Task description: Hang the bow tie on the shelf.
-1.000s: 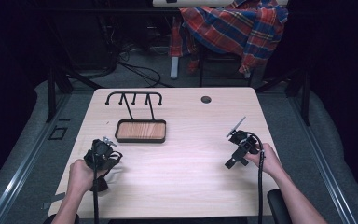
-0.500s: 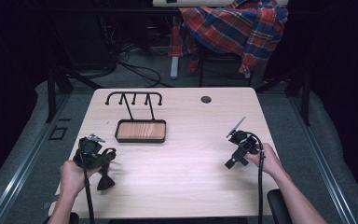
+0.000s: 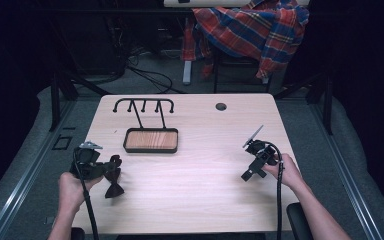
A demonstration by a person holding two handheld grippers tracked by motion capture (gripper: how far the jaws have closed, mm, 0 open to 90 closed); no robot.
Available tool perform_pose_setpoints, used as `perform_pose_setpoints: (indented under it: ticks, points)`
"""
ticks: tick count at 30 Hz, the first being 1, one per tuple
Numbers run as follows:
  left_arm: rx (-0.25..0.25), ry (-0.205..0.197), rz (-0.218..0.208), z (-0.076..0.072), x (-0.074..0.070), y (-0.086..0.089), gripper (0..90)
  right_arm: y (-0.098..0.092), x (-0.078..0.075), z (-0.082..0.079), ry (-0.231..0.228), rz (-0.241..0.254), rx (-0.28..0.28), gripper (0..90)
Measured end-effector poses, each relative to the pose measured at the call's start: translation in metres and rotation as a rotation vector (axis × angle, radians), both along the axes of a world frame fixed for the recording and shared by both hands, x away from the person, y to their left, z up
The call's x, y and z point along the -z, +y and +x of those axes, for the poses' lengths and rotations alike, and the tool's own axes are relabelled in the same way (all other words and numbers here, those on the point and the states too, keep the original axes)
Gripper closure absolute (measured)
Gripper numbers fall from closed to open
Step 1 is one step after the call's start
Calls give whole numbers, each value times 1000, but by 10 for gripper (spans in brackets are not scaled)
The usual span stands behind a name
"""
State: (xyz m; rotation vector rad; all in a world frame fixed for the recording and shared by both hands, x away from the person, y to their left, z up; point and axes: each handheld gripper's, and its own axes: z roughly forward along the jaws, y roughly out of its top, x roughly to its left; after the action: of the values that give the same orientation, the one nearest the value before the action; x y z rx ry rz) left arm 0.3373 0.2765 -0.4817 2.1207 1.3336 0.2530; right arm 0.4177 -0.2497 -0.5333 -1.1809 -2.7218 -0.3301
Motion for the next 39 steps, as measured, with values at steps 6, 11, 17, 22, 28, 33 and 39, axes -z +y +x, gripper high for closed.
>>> perform_pose_setpoints:
  ticks: [6, 11, 17, 22, 28, 33, 39]
  points:
    - [-15, -23, -44, -2, -6, 6, 899, 0, 0, 0, 0, -1, -2, 130]
    - [-17, -34, -63, -4, -10, 7, 899, 0, 0, 0, 1, 2, 2, 130]
    - [-32, -56, -87, -5, -14, 9, 899, 0, 0, 0, 1, 5, 3, 130]
    - [-50, -73, -113, -6, -18, 14, 899, 0, 0, 0, -4, 4, -1, 130]
    - [-75, -102, -136, -6, -24, 20, 899, 0, 0, 0, -3, 3, -2, 131]
    - [-87, -116, -140, -6, -28, 20, 899, 0, 0, 0, 1, 2, 2, 131]
    - [-124, -143, -157, -3, -35, 27, 899, 0, -1, 0, 4, 0, -6, 131]
